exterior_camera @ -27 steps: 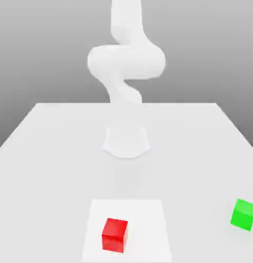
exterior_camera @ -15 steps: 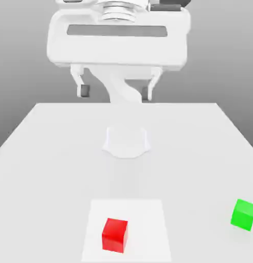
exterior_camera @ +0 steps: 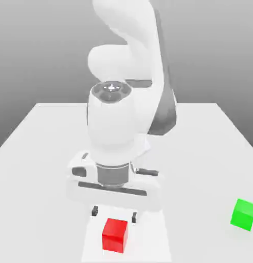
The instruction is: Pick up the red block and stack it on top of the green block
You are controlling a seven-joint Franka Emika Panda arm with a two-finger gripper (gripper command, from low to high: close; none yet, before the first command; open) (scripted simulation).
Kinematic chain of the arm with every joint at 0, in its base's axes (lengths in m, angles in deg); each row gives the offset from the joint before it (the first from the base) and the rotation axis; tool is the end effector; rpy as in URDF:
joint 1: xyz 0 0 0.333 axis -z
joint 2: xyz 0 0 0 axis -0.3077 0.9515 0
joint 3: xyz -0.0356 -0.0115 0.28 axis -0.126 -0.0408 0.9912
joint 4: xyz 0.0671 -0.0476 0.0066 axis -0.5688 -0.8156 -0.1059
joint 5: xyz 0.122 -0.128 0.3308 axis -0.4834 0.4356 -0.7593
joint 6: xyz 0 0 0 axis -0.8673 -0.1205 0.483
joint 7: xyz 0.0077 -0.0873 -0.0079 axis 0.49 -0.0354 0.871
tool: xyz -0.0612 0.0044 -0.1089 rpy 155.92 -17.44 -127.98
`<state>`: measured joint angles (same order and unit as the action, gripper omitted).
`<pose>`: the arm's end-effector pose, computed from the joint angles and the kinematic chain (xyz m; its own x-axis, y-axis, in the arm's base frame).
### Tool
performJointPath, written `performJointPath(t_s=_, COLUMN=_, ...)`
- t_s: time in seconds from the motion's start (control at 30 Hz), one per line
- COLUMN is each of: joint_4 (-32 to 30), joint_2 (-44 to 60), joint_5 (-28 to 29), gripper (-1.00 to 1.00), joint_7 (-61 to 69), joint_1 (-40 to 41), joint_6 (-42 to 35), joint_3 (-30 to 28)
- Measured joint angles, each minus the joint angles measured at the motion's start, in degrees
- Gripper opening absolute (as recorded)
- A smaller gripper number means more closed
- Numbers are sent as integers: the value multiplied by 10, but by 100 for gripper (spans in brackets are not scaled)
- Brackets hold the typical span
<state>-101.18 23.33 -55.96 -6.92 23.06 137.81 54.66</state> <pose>0.4367 -0.0248 0.1362 0.5391 -0.8423 0.0006 -0.8423 -0.5391 -0.0017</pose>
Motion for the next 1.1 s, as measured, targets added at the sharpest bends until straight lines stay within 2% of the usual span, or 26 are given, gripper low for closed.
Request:
performJointPath(t_s=0.03, joint_4=3, joint_2=21, joint_5=2, gripper=0, joint_7=-1, joint_1=-1, joint_6=17, joint_3=-2)
performJointPath(t_s=0.07, joint_4=5, joint_2=35, joint_5=3, gripper=-100, joint_7=-2, joint_1=-2, joint_6=29, joint_3=-3)
performJointPath(t_s=0.3, joint_4=5, joint_2=36, joint_5=4, gripper=-100, joint_7=-3, joint_1=-2, joint_6=30, joint_3=-2)
performJointPath(t_s=0.47, joint_4=-9, joint_2=-54, joint_5=-4, gripper=-100, joint_7=3, joint_1=2, joint_6=-46, joint_3=4)
performJointPath(t_s=0.83, joint_4=25, joint_2=-83, joint_5=28, gripper=-100, joint_7=-115, joint_1=-178, joint_6=-113, joint_3=160)
performJointPath(t_s=0.9, joint_4=43, joint_2=-48, joint_5=62, gripper=-100, joint_7=-155, joint_1=-220, joint_6=-99, joint_3=174)
performJointPath(t_s=0.97, joint_4=52, joint_2=-5, joint_5=98, gripper=-100, joint_7=-187, joint_1=-246, joint_6=-68, joint_3=164)
performJointPath(t_s=1.0, joint_4=54, joint_2=11, joint_5=110, gripper=100, joint_7=-197, joint_1=-255, joint_6=-55, joint_3=157)
performJointPath(t_s=1.1, joint_4=54, joint_2=11, joint_5=110, gripper=100, joint_7=-197, joint_1=-255, joint_6=-55, joint_3=157)
